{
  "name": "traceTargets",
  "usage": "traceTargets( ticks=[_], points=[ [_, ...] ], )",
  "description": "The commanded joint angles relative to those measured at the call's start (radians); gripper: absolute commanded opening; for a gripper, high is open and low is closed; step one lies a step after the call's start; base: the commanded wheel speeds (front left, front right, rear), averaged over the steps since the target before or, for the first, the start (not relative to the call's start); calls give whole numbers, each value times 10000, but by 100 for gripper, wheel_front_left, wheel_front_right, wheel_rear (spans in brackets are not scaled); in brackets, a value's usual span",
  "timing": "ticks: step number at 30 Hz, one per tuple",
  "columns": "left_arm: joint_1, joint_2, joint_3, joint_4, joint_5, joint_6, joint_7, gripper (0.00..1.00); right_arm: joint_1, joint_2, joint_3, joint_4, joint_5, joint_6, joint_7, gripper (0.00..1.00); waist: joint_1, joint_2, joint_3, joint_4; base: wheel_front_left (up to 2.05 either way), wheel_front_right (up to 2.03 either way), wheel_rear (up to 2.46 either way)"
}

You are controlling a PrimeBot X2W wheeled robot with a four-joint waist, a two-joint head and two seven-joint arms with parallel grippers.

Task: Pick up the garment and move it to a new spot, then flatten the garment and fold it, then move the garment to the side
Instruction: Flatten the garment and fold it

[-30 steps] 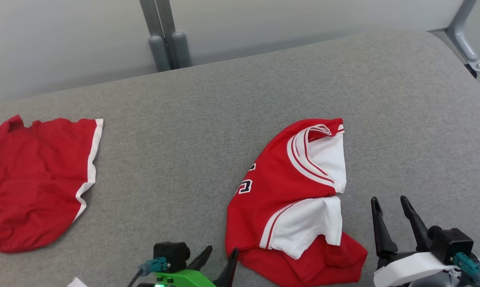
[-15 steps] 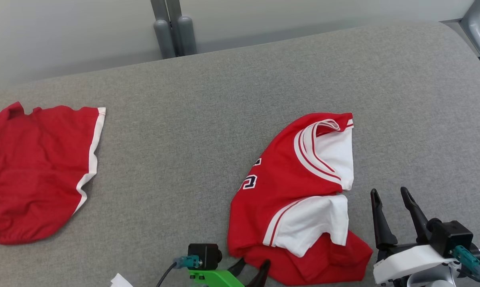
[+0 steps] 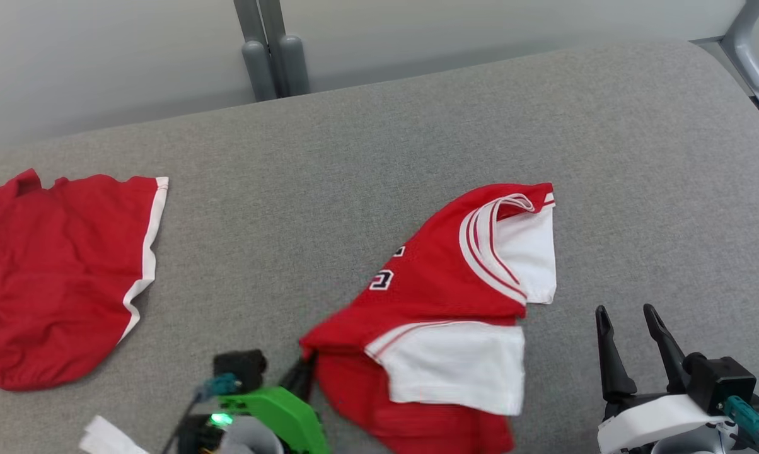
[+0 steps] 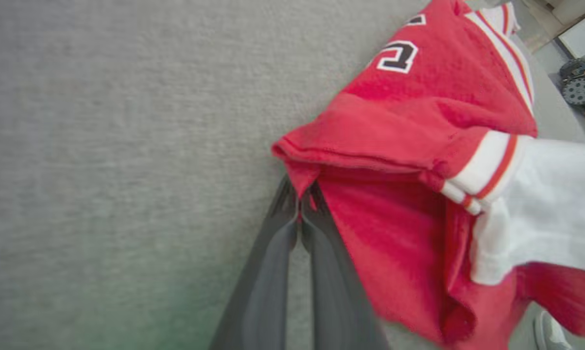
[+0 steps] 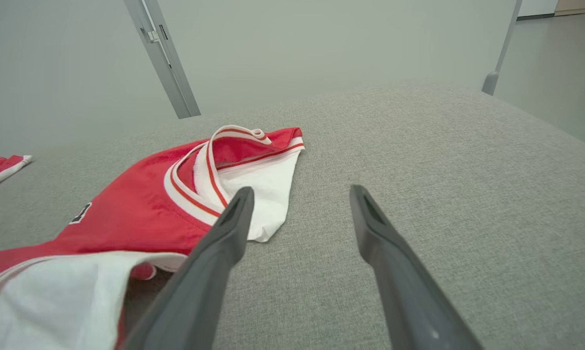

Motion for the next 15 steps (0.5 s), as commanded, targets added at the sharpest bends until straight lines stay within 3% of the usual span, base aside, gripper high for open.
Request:
traceTargets(
  ticks=[1,8,12,15],
  points=[
    [-166,461,47,-415,275,301,-19,0,172,-1,-16,10,61,0,-30,100,0,0,-208,156,0,0,0],
    [-1621,3318,-258,-3890,2304,2125,1492,0,475,26,-19,68,149,-1,-30,100,0,0,-679,461,0,0,0],
    [-2989,4409,-757,-5406,3817,2780,2889,0,652,25,4,84,272,-1,-30,100,0,0,-911,622,0,0,0],
    [-3708,4791,-1180,-6149,4624,2968,3968,0,667,29,62,67,295,0,-30,100,0,0,-964,640,0,0,0]
  ],
)
